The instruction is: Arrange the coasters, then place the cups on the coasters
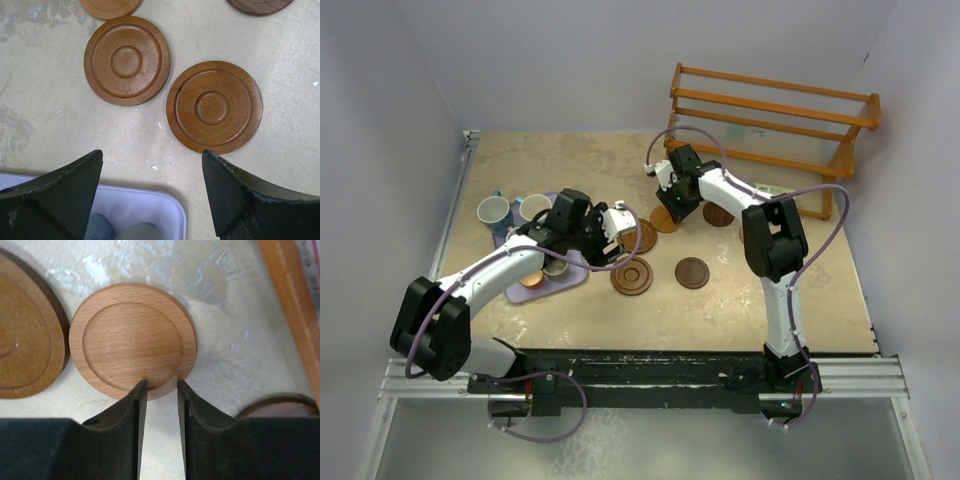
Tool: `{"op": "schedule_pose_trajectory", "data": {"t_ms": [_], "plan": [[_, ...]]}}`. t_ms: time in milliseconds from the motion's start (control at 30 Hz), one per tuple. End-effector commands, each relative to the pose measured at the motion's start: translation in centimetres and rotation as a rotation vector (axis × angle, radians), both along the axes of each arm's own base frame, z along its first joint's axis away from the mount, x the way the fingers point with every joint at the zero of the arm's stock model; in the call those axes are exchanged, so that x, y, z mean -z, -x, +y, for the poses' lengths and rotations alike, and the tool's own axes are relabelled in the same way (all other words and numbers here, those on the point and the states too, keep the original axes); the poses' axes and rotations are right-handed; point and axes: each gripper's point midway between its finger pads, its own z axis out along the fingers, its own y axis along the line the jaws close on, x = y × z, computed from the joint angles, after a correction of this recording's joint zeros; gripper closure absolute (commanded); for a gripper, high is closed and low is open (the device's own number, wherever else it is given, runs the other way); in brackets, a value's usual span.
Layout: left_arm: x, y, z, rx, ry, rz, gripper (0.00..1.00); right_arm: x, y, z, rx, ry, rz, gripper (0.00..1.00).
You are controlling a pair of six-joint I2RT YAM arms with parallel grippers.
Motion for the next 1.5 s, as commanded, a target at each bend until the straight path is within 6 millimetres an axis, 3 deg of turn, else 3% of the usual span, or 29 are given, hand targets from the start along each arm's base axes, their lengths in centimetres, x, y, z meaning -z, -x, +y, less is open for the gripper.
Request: {"op": "schedule_pose_trajectory", "data": {"t_ms": [0, 467, 667, 1000, 1167, 1467], "plan": [[-2.2, -0.5, 0.0, 0.012, 0.035, -0.069, 0.23, 0.3, 4.4, -0.6, -0.052, 0.031, 0.116, 0.68], [-2.4, -0.6, 0.3, 0.007, 0.024, -0.074, 0.23, -0.7, 6.6, -1.2, -0.060, 0.056, 0.159, 0.69], [-2.4, -0.7, 0.4, 0.003, 0.019, -0.075, 0.23, -2.6, 5.6, -1.6, -0.049, 0.071, 0.107, 0.66], [-2.4, -0.8, 0.5, -0.003, 0.016, -0.083, 0.23, -5.8, 4.4, -4.6, 0.003, 0.026, 0.039, 0.59], [-2.7, -1.0, 0.6, -0.012, 0.017, -0.098, 0.23, -6.1, 6.6, -4.7, -0.106, -0.002, 0.026, 0.50], [-3.3, -1.6, 0.8, -0.044, 0.037, -0.118, 0.22, -3.5, 12.2, -4.9, -0.169, 0.015, 0.050, 0.43]]}}
